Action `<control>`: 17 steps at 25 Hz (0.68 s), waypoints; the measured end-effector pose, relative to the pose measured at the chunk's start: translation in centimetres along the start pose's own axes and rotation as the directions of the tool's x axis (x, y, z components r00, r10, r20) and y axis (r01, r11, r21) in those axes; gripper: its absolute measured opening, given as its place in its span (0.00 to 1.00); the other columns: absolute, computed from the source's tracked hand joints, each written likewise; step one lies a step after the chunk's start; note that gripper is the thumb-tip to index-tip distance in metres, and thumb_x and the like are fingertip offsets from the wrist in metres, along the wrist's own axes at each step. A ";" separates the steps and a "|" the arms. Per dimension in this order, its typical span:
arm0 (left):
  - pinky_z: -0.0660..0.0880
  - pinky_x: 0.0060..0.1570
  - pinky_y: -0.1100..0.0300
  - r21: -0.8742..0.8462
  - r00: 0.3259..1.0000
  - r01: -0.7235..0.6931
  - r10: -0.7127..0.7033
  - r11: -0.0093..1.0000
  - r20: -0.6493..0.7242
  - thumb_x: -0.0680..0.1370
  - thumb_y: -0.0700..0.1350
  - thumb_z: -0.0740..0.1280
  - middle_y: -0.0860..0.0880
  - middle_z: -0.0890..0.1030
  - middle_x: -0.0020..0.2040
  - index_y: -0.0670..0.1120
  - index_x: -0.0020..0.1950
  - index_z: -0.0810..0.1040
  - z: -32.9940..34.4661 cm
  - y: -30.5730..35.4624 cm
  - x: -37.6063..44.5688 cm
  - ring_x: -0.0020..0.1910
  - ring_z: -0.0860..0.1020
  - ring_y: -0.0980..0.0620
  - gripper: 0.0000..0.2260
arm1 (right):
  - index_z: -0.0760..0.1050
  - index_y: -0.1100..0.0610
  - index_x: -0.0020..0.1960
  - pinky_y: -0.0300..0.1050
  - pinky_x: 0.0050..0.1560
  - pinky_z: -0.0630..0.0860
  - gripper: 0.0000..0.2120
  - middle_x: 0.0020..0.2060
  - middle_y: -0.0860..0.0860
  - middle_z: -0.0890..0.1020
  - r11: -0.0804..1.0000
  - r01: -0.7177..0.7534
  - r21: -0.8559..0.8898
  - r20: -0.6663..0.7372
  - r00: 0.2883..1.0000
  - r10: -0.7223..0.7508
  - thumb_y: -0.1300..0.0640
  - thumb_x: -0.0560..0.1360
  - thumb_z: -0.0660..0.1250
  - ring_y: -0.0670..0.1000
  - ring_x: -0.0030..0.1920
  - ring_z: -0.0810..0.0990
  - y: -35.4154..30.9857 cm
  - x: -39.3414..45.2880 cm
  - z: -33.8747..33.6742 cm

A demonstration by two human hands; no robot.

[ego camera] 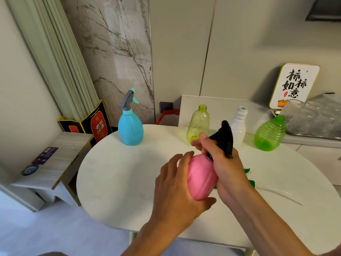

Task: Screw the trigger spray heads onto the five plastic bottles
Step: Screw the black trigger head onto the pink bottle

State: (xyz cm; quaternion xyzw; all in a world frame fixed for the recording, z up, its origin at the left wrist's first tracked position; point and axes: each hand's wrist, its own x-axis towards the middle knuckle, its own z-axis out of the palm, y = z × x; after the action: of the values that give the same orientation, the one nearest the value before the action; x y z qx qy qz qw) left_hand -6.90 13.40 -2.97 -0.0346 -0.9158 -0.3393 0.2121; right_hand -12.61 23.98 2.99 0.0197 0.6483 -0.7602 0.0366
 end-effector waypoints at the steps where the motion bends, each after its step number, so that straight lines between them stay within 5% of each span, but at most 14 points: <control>1: 0.76 0.52 0.59 0.010 1.000 0.014 -0.014 1.000 -0.018 0.57 0.66 0.76 0.58 0.71 0.65 0.61 0.69 0.56 0.0 -0.2 0.3 0.59 0.71 0.55 0.46 | 0.85 0.47 0.39 0.46 0.51 0.77 0.09 0.43 0.47 0.88 0.999 -0.037 -0.014 0.056 0.998 0.038 0.43 0.67 0.76 0.45 0.48 0.85 -0.1 0.0 0.0; 4: 0.75 0.47 0.66 -0.155 0.990 0.110 -0.122 0.982 -0.069 0.58 0.63 0.77 0.62 0.69 0.58 0.63 0.68 0.59 -1.0 -1.7 2.4 0.56 0.71 0.56 0.43 | 0.81 0.48 0.58 0.42 0.50 0.75 0.21 0.54 0.44 0.85 0.974 -0.072 -0.217 0.270 0.954 0.131 0.45 0.66 0.78 0.46 0.56 0.81 -0.2 -0.1 -0.2; 6: 0.74 0.44 0.68 -0.253 0.974 0.169 -0.201 0.953 -0.107 0.58 0.62 0.78 0.61 0.66 0.60 0.64 0.67 0.59 -1.9 -3.2 4.9 0.55 0.71 0.57 0.43 | 0.74 0.43 0.67 0.43 0.55 0.70 0.27 0.62 0.40 0.77 0.906 -0.020 -0.423 0.245 0.960 0.136 0.44 0.70 0.76 0.44 0.63 0.74 -0.3 0.1 -0.6; 9: 0.73 0.41 0.67 -0.304 0.952 0.232 -0.280 0.924 -0.123 0.56 0.62 0.78 0.60 0.66 0.60 0.66 0.66 0.59 -2.4 -5.5 9.2 0.52 0.70 0.62 0.44 | 0.75 0.41 0.64 0.39 0.54 0.70 0.21 0.63 0.38 0.77 0.918 -0.014 -0.395 0.267 0.955 0.129 0.47 0.72 0.74 0.42 0.64 0.73 -0.4 0.4 -1.5; 12: 0.75 0.46 0.58 -0.323 0.931 0.309 -0.354 0.895 -0.090 0.60 0.56 0.81 0.59 0.67 0.61 0.59 0.71 0.62 -0.4 -8.3 12.6 0.56 0.70 0.56 0.44 | 0.79 0.38 0.55 0.35 0.47 0.71 0.12 0.57 0.36 0.79 0.892 0.017 -0.452 0.304 0.943 0.136 0.47 0.73 0.74 0.39 0.61 0.75 -0.1 0.5 -2.4; 17: 0.74 0.50 0.56 -0.326 0.909 0.382 -0.416 0.865 -0.039 0.62 0.53 0.82 0.55 0.69 0.66 0.56 0.73 0.61 4.7 -12.7 14.9 0.63 0.69 0.50 0.45 | 0.76 0.34 0.55 0.48 0.59 0.74 0.13 0.55 0.39 0.80 0.800 0.140 -0.583 0.312 0.948 0.061 0.42 0.72 0.72 0.38 0.61 0.74 0.9 1.3 -2.8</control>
State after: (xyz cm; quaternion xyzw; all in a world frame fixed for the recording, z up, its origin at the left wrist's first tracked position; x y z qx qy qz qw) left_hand -24.74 5.46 -7.72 0.1409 -0.8252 -0.5171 0.1784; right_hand -13.87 26.58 1.58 -0.1283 0.8407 -0.5103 0.1281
